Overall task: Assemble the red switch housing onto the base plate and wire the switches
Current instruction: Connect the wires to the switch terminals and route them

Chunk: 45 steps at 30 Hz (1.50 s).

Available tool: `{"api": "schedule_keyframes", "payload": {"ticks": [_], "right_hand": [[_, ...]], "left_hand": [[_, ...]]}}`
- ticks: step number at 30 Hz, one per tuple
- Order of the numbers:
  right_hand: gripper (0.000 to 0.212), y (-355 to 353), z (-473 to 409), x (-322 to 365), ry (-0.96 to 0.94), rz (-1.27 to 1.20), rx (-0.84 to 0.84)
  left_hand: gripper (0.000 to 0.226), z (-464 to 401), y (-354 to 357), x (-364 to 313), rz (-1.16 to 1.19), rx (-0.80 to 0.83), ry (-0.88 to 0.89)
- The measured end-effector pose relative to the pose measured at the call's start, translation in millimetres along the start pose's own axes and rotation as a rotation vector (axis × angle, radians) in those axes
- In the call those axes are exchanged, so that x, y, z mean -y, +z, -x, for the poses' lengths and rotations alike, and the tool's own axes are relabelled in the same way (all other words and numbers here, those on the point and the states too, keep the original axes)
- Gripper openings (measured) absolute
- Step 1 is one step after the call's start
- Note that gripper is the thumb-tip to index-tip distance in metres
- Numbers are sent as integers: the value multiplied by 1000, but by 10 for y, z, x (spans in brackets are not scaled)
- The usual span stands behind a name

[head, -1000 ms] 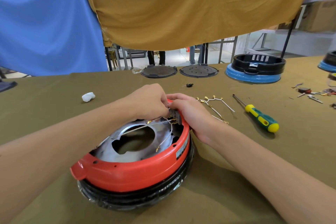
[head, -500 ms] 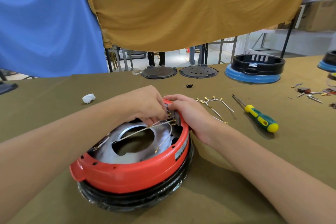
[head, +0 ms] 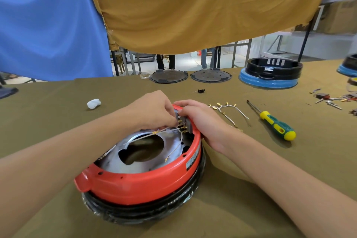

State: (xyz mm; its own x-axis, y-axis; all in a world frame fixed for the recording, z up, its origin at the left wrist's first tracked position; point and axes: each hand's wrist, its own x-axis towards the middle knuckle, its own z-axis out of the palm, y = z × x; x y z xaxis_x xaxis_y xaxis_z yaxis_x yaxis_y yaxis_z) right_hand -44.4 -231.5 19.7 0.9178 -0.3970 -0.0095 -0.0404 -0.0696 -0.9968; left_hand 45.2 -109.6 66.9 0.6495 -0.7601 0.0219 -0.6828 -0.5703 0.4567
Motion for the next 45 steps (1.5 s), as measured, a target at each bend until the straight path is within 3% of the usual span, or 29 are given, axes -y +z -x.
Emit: {"api": "schedule_keyframes", "payload": {"ticks": [4,8,12,16,19,22,25,28,31,35,39,45], "right_hand": [[34,19,-21,-29,-7,-5,-8],[34,-2,-21,-28,-20,-2,4],[34,-46,-38,-15,-21,4,42],[32,-89,-84,-9,-28,19,57],[31,-160,-130,-15,-73,70,35],[32,-255,-198,-21,-98,53,18],[24,-416,-265,8,-141,-66,-85],[19,-616,-334,-5,-146,-157,-360],[22,-770,-399,-58,-142,-75,-609],[25,-932,-438,-87,-82,-31,-735],[20,-994,-475,-165,3,202,-683],[6,-921,-440,-169,3,655,-564]], "left_hand": [[14,9,51,-11,-58,-78,61],[15,15,25,-1,-54,-44,74],[30,16,-117,60,-193,-78,75],[5,9,-286,347,-224,-272,104],[23,35,-327,636,-116,-143,53],[19,66,-352,808,-28,-97,18],[21,60,-443,857,-38,-53,-8],[25,38,-509,874,-90,23,-12],[25,0,-542,945,46,26,-2],[26,-31,-339,1130,461,16,48],[33,-88,-167,1201,877,113,57],[37,-47,-154,1150,883,-10,46]]}}
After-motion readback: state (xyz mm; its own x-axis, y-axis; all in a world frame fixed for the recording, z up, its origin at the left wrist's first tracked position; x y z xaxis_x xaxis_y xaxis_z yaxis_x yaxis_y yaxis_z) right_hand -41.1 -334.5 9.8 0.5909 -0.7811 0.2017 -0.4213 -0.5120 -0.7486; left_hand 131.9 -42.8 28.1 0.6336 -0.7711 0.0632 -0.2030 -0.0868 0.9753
